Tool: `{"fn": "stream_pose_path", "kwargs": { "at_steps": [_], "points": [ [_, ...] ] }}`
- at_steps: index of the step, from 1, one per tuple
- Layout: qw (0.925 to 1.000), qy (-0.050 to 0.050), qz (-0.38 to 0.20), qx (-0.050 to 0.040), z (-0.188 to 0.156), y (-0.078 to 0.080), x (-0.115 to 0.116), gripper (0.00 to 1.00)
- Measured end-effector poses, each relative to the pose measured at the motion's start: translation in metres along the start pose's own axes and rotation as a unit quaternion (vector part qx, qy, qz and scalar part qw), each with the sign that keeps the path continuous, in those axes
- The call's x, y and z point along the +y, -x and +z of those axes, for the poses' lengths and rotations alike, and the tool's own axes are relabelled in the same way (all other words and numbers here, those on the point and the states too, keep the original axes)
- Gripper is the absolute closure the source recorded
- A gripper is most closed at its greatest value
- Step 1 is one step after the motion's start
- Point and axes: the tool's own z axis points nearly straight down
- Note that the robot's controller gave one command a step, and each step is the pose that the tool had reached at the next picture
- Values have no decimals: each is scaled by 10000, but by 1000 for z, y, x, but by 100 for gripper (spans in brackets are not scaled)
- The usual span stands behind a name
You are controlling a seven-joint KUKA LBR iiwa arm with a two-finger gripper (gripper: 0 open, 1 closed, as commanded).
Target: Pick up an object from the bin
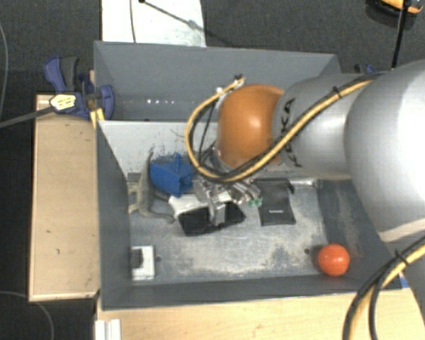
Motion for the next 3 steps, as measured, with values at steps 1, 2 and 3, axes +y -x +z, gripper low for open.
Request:
{"fn": "stream_pose_path", "kwargs": {
  "at_steps": [1, 2, 3],
  "points": [
    [9951, 27, 985, 16, -27, -30, -9, 100],
    [9876, 20, 1570, 32, -38, -37, -13, 100],
    [9906, 20, 1369, 17, -25, -31, -5, 100]
  ]
}}
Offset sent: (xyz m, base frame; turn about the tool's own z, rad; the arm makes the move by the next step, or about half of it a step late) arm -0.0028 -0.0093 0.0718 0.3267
